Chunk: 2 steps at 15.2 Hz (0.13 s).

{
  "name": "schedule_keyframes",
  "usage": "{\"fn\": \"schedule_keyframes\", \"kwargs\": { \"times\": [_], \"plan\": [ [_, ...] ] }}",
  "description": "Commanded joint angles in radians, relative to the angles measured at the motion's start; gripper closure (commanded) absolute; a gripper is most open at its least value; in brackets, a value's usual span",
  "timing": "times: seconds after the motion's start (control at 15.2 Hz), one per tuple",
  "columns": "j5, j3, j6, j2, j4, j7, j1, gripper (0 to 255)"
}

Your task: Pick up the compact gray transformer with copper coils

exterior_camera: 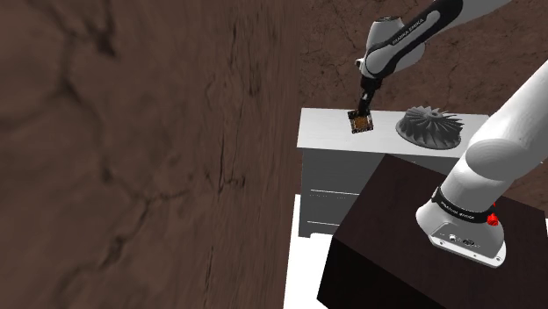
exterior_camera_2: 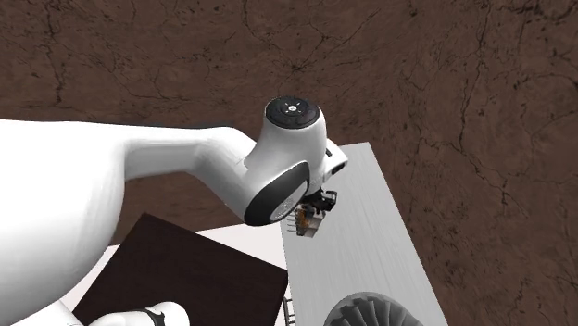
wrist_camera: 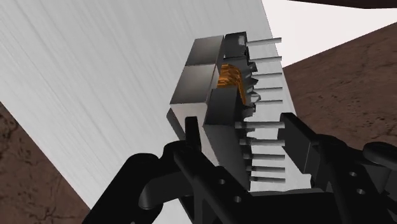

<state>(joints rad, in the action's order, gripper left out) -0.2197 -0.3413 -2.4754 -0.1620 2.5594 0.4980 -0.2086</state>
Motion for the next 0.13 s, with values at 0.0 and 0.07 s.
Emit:
{"fn": "schedule_keyframes", "kwargs": {
  "times": [0.0, 0.07],
  "plan": [
    [-0.001, 0.001, 0.017, -0.01, -0.007, 0.001, 0.0, 255],
    [-0.001, 0.001, 0.016, -0.01, -0.007, 0.001, 0.0, 255]
  ]
}}
